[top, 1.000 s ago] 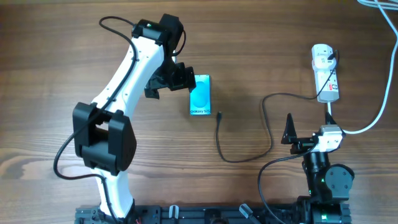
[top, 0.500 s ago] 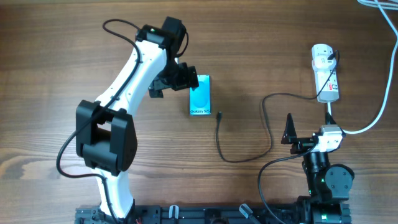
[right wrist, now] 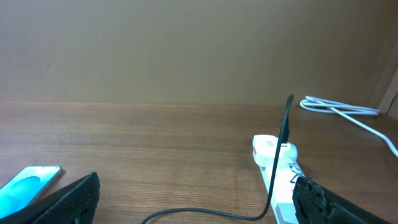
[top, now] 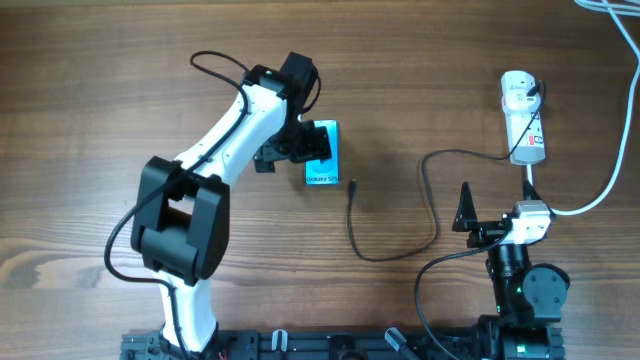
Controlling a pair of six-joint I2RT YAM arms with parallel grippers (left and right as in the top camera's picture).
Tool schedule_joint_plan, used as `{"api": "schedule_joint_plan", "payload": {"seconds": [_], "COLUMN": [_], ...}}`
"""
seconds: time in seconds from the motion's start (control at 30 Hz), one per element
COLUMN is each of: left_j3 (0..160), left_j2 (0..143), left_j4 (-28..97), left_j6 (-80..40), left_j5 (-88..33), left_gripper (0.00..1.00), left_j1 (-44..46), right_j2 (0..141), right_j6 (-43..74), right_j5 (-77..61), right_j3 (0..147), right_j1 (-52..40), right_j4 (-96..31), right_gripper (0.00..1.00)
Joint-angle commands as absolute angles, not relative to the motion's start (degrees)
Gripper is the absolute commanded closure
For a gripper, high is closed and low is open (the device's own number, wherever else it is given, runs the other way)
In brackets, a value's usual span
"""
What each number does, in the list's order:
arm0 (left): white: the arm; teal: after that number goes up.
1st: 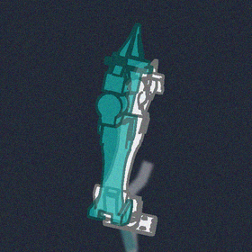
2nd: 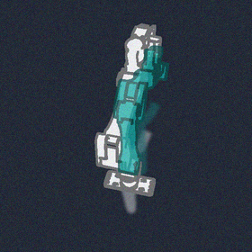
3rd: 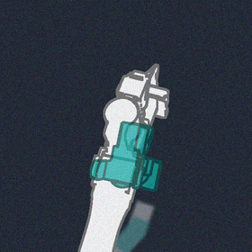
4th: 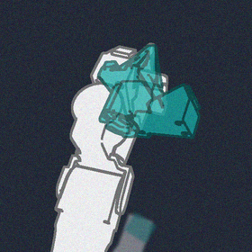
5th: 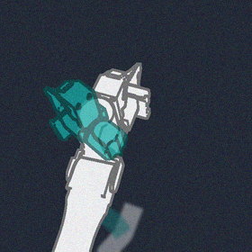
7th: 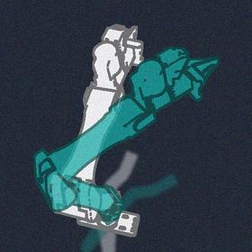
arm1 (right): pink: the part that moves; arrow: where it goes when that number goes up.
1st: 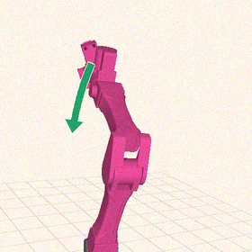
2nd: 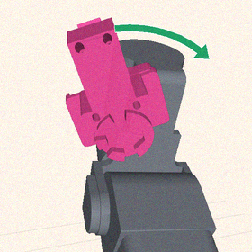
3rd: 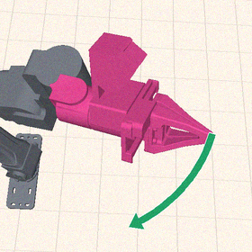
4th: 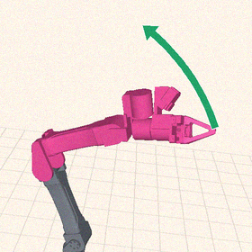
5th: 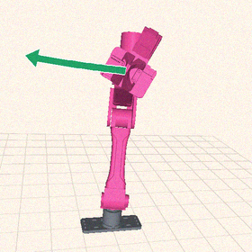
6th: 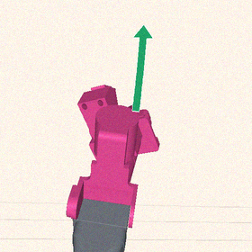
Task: Plug charger to phone and switch on socket
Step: 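Move the left gripper forward over the Galaxy S25 phone, then lower the left gripper onto the phone's top edge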
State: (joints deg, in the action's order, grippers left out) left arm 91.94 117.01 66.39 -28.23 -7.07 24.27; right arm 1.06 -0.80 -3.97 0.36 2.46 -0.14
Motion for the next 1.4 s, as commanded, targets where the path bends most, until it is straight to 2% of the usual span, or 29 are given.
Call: {"api": "schedule_joint_plan", "payload": {"seconds": [0.0,0.27,0.57,1.37], "left_j3": [97.0,107.3,107.7,107.6], "left_j2": [117.5,117.5,119.4,125.4], "left_j4": [70.9,78.3,77.2,68.4], "left_j6": [-29.2,-30.5,-33.5,-33.5], "left_j5": [-6.3,-4.4,0.3,0.3], "left_gripper": [0.01,0.01,0.0,0.0], "left_j1": [24.5,25.5,28.2,29.7], "right_j2": [0.8,0.8,0.8,0.8], "right_j6": [-1.5,-1.5,-1.5,-1.5], "right_j5": [-3.0,-3.0,-3.0,-3.0], "right_j3": [0.3,0.3,0.3,0.3], "right_j1": [2.6,2.6,2.6,2.6], "right_j4": [0.1,0.0,0.0,0.0], "right_gripper": [0.0,0.0,0.0,0.0]}}
